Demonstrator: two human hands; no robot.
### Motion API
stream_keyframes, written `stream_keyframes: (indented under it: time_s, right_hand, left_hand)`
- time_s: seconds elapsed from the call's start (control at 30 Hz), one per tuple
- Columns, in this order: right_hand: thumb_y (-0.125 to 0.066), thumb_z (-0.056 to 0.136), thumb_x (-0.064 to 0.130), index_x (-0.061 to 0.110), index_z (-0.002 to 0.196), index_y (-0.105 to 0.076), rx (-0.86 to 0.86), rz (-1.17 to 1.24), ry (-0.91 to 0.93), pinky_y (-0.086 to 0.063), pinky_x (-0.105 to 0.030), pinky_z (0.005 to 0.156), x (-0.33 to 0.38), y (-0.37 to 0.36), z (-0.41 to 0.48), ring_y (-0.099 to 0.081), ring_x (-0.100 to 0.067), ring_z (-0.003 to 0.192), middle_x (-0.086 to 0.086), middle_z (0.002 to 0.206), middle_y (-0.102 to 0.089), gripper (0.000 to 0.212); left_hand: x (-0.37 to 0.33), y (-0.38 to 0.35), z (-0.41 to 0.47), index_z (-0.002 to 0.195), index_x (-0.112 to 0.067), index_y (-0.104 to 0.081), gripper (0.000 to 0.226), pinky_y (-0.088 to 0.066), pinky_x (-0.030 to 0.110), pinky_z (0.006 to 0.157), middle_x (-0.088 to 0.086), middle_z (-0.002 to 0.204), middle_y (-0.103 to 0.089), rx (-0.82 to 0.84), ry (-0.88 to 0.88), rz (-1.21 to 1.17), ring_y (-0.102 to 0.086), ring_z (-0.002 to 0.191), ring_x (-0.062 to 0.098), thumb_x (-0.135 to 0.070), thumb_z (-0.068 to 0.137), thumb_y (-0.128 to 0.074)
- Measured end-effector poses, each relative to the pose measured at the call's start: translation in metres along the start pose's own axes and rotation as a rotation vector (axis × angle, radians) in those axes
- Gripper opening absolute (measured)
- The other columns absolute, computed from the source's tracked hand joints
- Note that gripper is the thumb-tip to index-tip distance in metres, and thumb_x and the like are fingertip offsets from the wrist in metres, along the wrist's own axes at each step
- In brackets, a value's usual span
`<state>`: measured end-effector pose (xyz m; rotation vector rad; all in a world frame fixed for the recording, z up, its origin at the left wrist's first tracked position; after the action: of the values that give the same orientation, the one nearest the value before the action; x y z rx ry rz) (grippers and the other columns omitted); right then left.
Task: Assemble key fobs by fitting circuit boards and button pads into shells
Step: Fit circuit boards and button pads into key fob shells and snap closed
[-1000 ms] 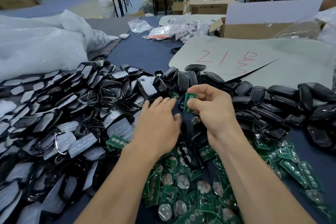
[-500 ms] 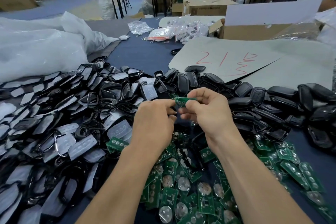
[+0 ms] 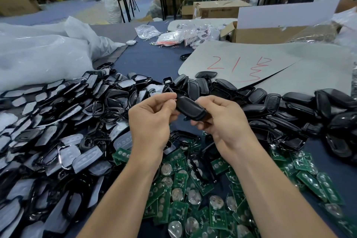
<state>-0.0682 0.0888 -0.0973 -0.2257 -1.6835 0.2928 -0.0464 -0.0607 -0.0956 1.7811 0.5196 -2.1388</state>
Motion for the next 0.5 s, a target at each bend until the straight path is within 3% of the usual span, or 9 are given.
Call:
stream_keyframes:
  time_s: [0.07,0.17,0.27,0.33,0.43,0.5]
  right_hand:
    - [-0.066,0.099,0.02,0.008,0.081,-0.073,0.042,0.096,-0.051,-0.056,-0.025,0.052,0.0,-0.003,-0.002,-0.068,-0.023,0.06,-0.011,0.076,-0.075,0.022]
    - [-0.077,0.089,0.005,0.014,0.071,-0.077,0.054,0.027,-0.02,-0.061,-0.026,0.061,-0.001,-0.002,-0.003,-0.071,-0.024,0.066,-0.013,0.082,-0.076,0.019]
    - [-0.08,0.076,0.004,0.021,0.07,-0.076,-0.051,-0.415,0.194,-0.057,-0.031,0.064,0.0,0.003,-0.003,-0.067,-0.017,0.066,-0.006,0.075,-0.076,0.019]
    - [-0.081,0.071,0.009,0.025,0.074,-0.074,-0.052,-0.637,0.33,-0.052,-0.025,0.059,0.001,0.002,-0.005,-0.064,-0.008,0.06,0.006,0.065,-0.073,0.018]
    - [-0.089,0.067,0.013,0.027,0.076,-0.075,0.044,-0.683,0.349,-0.052,-0.01,0.062,0.001,-0.001,-0.007,-0.071,-0.001,0.067,0.015,0.069,-0.074,0.022]
    - [-0.092,0.065,0.019,0.028,0.078,-0.078,0.053,-0.652,0.321,-0.053,-0.008,0.069,0.0,-0.001,-0.006,-0.073,0.002,0.076,0.018,0.075,-0.076,0.021]
  left_hand:
    - [0.002,0.003,0.002,0.088,-0.024,-0.081,0.023,-0.057,0.018,0.062,0.001,0.074,-0.079,-0.042,-0.008,0.025,-0.075,0.067,0.013,-0.003,0.094,-0.073]
    - [0.005,0.005,0.002,0.087,-0.028,-0.08,0.021,-0.06,0.02,0.062,-0.004,0.073,-0.079,-0.062,-0.023,0.104,-0.077,0.069,0.013,-0.009,0.094,-0.075]
    - [0.007,0.001,-0.002,0.083,-0.03,-0.079,0.015,-0.061,0.025,0.056,-0.008,0.071,-0.078,-0.029,0.016,0.183,-0.077,0.064,0.012,-0.023,0.095,-0.075]
    - [0.01,-0.004,-0.004,0.086,-0.026,-0.08,0.01,-0.063,0.029,0.057,-0.002,0.075,-0.079,0.048,0.101,0.091,-0.078,0.068,0.018,-0.024,0.095,-0.076]
    - [0.007,-0.005,-0.001,0.094,-0.022,-0.079,0.01,-0.063,0.03,0.063,0.005,0.082,-0.081,0.101,0.175,-0.013,-0.078,0.076,0.021,-0.013,0.092,-0.077]
    - [0.006,-0.002,0.002,0.101,-0.019,-0.079,0.015,-0.062,0.03,0.061,0.006,0.086,-0.081,0.118,0.234,-0.078,-0.076,0.074,0.017,-0.007,0.095,-0.072]
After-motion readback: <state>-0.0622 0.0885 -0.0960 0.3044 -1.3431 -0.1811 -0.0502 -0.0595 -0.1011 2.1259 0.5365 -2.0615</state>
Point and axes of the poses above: each hand's wrist, its own z-axis towards the middle knuckle, its own y-axis out of the back of the hand, x = y × z, the point moved 3 cm from there along z, towards the middle knuckle
